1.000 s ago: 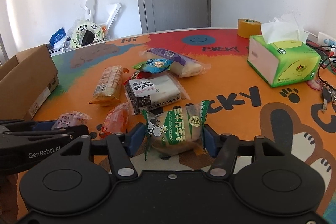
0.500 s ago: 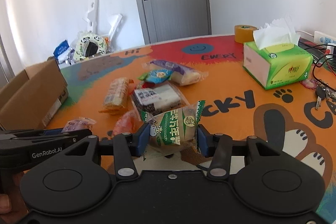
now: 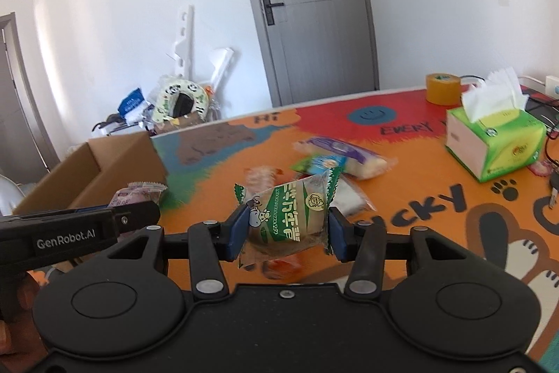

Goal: Organize snacks
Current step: 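Carry the pastry and green bread packet into the box and open both grippers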

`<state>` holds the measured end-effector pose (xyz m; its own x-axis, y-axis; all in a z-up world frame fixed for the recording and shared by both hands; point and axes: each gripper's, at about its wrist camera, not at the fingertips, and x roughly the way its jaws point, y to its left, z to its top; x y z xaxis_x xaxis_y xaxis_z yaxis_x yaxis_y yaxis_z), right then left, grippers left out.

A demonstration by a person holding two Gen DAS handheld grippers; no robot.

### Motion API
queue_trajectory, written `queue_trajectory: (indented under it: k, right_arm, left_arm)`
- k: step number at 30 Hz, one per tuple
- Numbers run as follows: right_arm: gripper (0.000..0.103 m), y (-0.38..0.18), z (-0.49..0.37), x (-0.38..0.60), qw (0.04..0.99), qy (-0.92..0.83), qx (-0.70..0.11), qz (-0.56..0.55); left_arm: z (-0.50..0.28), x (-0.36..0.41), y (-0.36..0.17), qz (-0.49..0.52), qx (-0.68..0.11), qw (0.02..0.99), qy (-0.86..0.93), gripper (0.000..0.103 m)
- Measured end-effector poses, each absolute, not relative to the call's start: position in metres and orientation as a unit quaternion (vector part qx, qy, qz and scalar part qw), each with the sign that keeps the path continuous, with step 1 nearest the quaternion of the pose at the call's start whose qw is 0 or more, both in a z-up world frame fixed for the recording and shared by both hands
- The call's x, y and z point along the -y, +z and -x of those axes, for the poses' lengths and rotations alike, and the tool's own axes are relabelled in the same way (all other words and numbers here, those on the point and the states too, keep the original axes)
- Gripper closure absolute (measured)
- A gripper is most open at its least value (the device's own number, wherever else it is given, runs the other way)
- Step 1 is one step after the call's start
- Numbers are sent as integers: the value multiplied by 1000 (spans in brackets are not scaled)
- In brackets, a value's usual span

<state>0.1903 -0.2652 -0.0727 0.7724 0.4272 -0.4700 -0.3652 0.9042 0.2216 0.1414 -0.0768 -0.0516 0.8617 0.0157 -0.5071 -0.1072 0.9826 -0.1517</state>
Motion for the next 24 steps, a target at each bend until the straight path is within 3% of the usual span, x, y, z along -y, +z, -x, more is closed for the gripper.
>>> queue_trajectory:
  k: [24]
  right_arm:
    - [55,-38,-172,183,925,300,-227,-53]
  left_arm:
    - [-93,-12,-18,117,-204,965,119,70]
